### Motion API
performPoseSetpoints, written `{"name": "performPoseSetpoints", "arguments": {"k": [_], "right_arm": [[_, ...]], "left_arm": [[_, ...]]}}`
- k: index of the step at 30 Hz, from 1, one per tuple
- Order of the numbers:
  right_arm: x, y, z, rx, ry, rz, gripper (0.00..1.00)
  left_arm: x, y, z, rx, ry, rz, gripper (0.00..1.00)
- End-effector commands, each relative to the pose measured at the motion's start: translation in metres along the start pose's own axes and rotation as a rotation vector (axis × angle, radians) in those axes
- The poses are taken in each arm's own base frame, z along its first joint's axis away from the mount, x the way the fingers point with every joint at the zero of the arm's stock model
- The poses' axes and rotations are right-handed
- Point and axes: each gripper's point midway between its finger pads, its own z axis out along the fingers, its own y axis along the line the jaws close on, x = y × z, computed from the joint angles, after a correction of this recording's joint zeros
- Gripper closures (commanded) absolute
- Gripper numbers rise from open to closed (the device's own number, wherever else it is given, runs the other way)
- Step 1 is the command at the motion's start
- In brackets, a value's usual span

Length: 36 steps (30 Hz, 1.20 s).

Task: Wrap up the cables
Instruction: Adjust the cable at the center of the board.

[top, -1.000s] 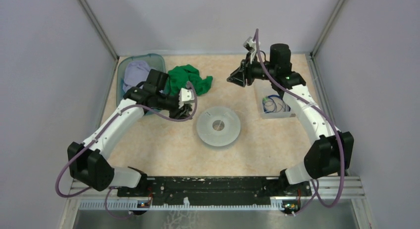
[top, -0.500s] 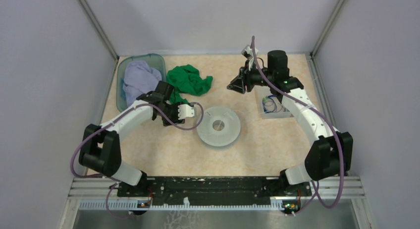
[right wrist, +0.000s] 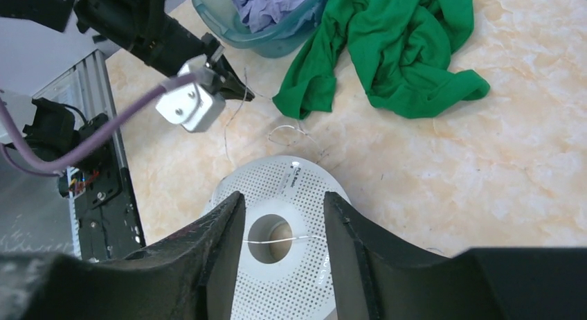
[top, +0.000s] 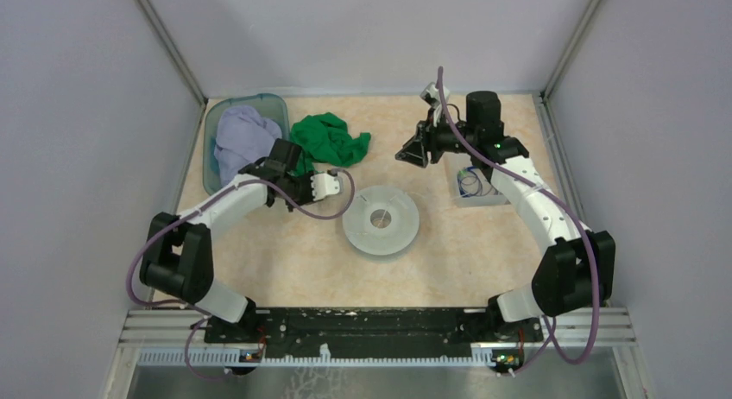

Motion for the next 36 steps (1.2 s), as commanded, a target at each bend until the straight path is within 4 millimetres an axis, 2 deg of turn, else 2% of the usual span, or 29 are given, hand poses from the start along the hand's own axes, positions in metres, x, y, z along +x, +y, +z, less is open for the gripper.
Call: {"name": "performPoseSetpoints", "arguments": {"k": [1, 5, 7, 9, 10, 13, 15, 17, 19, 22, 25, 29, 36], "right_arm": [[-0.024, 0.015, -0.005, -0.041, -0.068, -0.088, 0.51], [-0.035, 0.034, 0.002, -0.135, -0.086, -0.096, 0.44], [-0.041, 0.045, 0.007, -0.179, -0.089, -0.113, 0.36], [-0.044, 0.054, 0.013, -0.203, -0.085, -0.127, 0.33], [-0.044, 0.057, 0.015, -0.209, -0.081, -0.128, 0.32], [-0.040, 0.054, 0.016, -0.190, -0.071, -0.116, 0.30], [-0.035, 0.048, 0.014, -0.149, -0.060, -0.129, 0.29], [-0.029, 0.045, 0.012, -0.120, -0.048, -0.145, 0.29], [-0.026, 0.045, 0.009, -0.107, -0.041, -0.161, 0.29], [-0.022, 0.046, 0.006, -0.101, -0.037, -0.174, 0.28], [-0.019, 0.045, 0.006, -0.093, -0.037, -0.178, 0.28], [-0.014, 0.044, 0.007, -0.094, -0.033, -0.169, 0.28], [-0.007, 0.044, 0.008, -0.099, -0.021, -0.153, 0.28]], "left_arm": [[-0.063, 0.017, -0.046, -0.011, -0.229, -0.113, 1.00], [-0.119, 0.037, -0.090, 0.015, -0.390, -0.357, 1.00], [-0.143, 0.047, -0.110, 0.052, -0.441, -0.447, 1.00], [-0.157, 0.051, -0.119, 0.092, -0.463, -0.465, 1.00], [-0.155, 0.049, -0.120, 0.104, -0.446, -0.467, 1.00], [-0.127, 0.051, -0.104, 0.039, -0.342, -0.411, 0.98], [-0.099, 0.045, -0.091, 0.003, -0.237, -0.362, 0.86], [-0.066, 0.028, -0.079, 0.007, -0.122, -0.296, 0.70], [-0.042, 0.018, -0.074, 0.002, -0.049, -0.230, 0.61], [-0.016, 0.009, -0.068, -0.014, 0.019, -0.147, 0.54], [0.002, 0.000, -0.061, -0.002, 0.068, -0.089, 0.48], [0.013, 0.007, -0.043, -0.026, 0.096, -0.051, 0.43], [0.010, 0.025, -0.019, -0.049, 0.075, -0.045, 0.45]]}}
